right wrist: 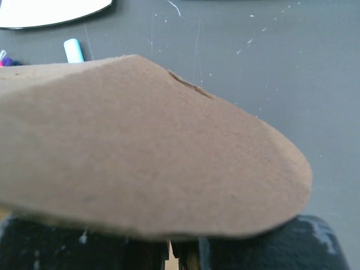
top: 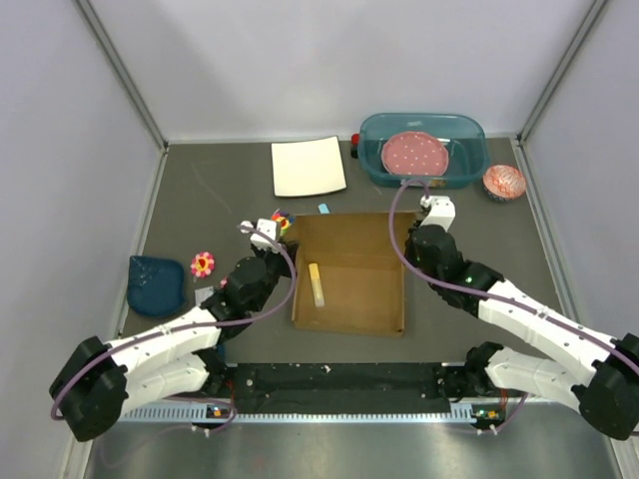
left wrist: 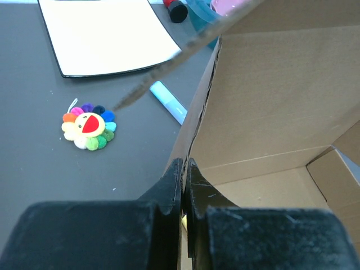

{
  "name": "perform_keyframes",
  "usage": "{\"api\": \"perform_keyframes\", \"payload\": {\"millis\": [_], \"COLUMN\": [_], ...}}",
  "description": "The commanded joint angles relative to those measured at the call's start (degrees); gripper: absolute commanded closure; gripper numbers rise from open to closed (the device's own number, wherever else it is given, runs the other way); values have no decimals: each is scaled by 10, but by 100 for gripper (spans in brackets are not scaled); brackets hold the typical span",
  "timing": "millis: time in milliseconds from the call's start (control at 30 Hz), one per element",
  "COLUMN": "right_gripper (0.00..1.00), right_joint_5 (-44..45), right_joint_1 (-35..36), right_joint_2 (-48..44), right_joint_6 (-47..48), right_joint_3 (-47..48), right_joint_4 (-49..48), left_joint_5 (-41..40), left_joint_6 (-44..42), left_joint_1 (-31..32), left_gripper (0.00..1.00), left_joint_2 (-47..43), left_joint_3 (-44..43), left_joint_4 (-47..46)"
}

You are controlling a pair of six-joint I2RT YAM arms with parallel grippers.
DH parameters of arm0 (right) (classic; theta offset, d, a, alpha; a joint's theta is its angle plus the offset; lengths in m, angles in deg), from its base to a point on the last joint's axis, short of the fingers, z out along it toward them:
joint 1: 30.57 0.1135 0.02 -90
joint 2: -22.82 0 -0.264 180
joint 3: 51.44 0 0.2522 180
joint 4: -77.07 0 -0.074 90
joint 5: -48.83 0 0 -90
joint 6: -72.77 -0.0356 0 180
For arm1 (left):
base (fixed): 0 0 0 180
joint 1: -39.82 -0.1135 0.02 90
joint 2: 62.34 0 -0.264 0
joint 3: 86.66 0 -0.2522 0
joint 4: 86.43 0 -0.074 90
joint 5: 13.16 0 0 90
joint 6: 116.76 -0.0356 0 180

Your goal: Fold the paper box

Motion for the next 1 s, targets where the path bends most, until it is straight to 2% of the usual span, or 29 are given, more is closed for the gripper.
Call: {"api": "perform_keyframes", "payload": {"millis": [0, 233, 400, 767, 967], "right_gripper": [100, 100, 100, 100, 100], "right_joint_5": [8, 23, 24, 36, 42], "right_joint_1": [29, 43, 46, 54, 67], "right_joint_2": [-13, -45, -48, -55, -59], "right_joint_6": [-59, -108, -131, -145, -155], "right_joint_3": [-49, -106, -119, -128, -140], "right_joint_4": [9, -21, -25, -11, -6], "left_joint_5": [-9, -21, -37, -62, -99], "left_joint_6": [6, 6, 43, 159, 159], "left_joint_1": [12, 24, 33, 51, 87], "left_gripper": [100, 100, 100, 100, 100], "left_joint_2": [-30, -72, -82, -62, -44], "left_joint_3": [34, 72, 71, 43, 44], "left_joint_4": [-61, -62, -48, -24, -29]}}
